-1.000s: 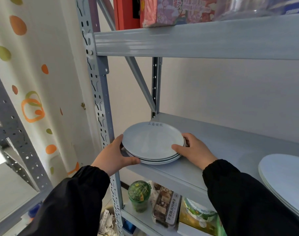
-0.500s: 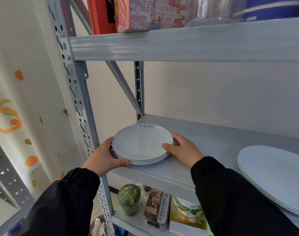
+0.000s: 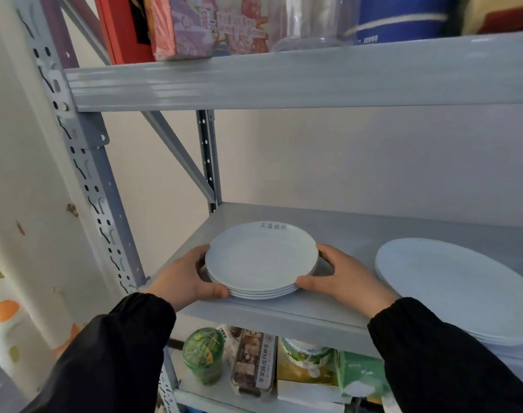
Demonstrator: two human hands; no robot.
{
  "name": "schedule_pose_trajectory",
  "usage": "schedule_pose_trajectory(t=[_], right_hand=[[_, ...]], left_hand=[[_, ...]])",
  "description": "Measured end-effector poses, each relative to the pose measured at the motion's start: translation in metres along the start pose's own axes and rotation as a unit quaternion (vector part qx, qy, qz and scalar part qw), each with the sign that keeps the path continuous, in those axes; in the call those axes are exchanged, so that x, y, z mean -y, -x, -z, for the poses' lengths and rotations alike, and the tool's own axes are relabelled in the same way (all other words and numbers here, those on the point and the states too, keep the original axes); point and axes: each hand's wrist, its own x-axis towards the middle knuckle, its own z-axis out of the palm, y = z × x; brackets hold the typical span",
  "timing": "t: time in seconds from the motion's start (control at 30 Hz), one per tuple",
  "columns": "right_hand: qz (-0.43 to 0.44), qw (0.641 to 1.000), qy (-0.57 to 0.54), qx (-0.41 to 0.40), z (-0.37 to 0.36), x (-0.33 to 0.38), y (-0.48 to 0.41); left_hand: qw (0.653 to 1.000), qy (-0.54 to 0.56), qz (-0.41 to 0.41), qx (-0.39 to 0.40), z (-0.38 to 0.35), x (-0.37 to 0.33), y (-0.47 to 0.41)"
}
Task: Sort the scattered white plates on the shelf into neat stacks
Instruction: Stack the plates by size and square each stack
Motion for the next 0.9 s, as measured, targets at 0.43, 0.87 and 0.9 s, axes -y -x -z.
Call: schedule_pose_trajectory(t=[0.43, 0.87, 0.9], right_hand=[[-0.003, 0.995, 0.025, -0.094, 0.01, -0.016, 0.038], [-0.007, 0.995, 0.033, -0.092, 0.007, -0.024, 0.039], [-0.008, 0.995, 0.035, -0.092, 0.007, -0.024, 0.038]], left_hand=[[0.997, -0.012, -0.07, 0.024, -0.037, -0.019, -0.022], [0.998, -0.004, -0.062, -0.01, -0.033, -0.013, -0.013], [0.998, -0.005, -0.063, -0.012, -0.033, -0.013, -0.012]])
